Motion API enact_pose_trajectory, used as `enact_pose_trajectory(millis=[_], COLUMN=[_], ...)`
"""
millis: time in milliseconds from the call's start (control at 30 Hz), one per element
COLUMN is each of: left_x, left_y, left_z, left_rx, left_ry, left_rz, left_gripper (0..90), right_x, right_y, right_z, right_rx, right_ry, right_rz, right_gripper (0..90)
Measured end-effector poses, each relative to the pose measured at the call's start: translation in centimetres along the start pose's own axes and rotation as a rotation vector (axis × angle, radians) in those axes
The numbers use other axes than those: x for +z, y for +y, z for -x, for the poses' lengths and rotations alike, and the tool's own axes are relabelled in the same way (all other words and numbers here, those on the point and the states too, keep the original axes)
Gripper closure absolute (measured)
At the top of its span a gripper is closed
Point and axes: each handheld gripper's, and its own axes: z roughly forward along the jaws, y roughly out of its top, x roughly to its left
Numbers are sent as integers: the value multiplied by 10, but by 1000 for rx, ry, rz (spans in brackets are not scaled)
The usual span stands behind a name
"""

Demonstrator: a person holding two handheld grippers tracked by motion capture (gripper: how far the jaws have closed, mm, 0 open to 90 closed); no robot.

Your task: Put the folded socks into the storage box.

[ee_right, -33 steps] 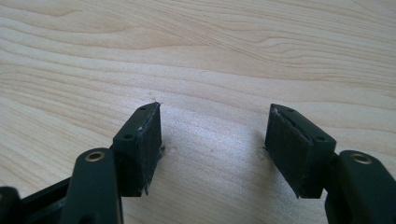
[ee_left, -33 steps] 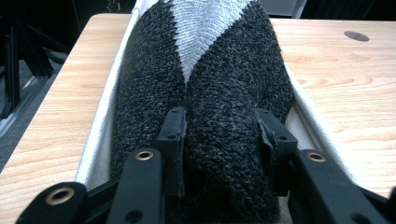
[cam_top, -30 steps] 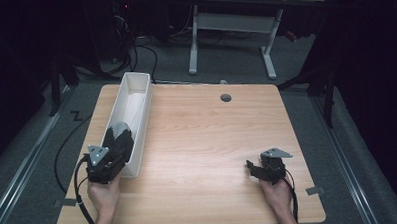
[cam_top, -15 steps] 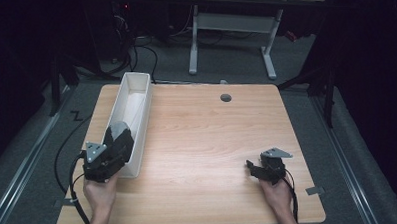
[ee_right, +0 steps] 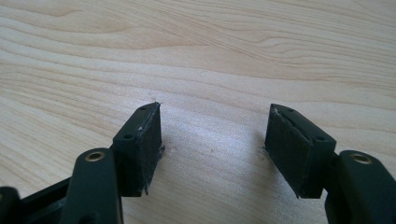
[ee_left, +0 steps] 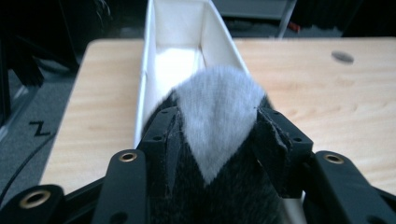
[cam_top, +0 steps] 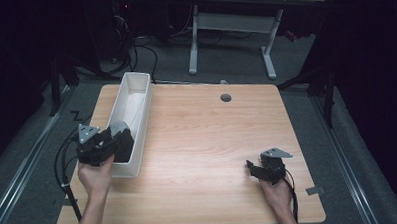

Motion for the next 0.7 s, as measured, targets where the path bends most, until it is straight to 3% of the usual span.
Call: enact_pose_trajectory(millis=[100,167,533,633,700], left_x=[-2,-5,-7,-5,-5], left_y=[-6,-18,-31,-36,-38], left_z=[-3,-7,-4,-9,-9], left_rx=[-10,15,82,53,60], left_ry=[2,11,41,30,27], left_rz=[-10,-43,-10,-30,-26], left_gripper=[515,522,525,538,540], right_x=[0,0,0,0,0], right_y=[0,0,0,0,0], right_z=[0,0,0,0,0], right_rx=[0,0,0,0,1], right_ry=[0,0,0,0,0], right_rz=[0,0,0,0,0], right_gripper=[362,361,362,361,361])
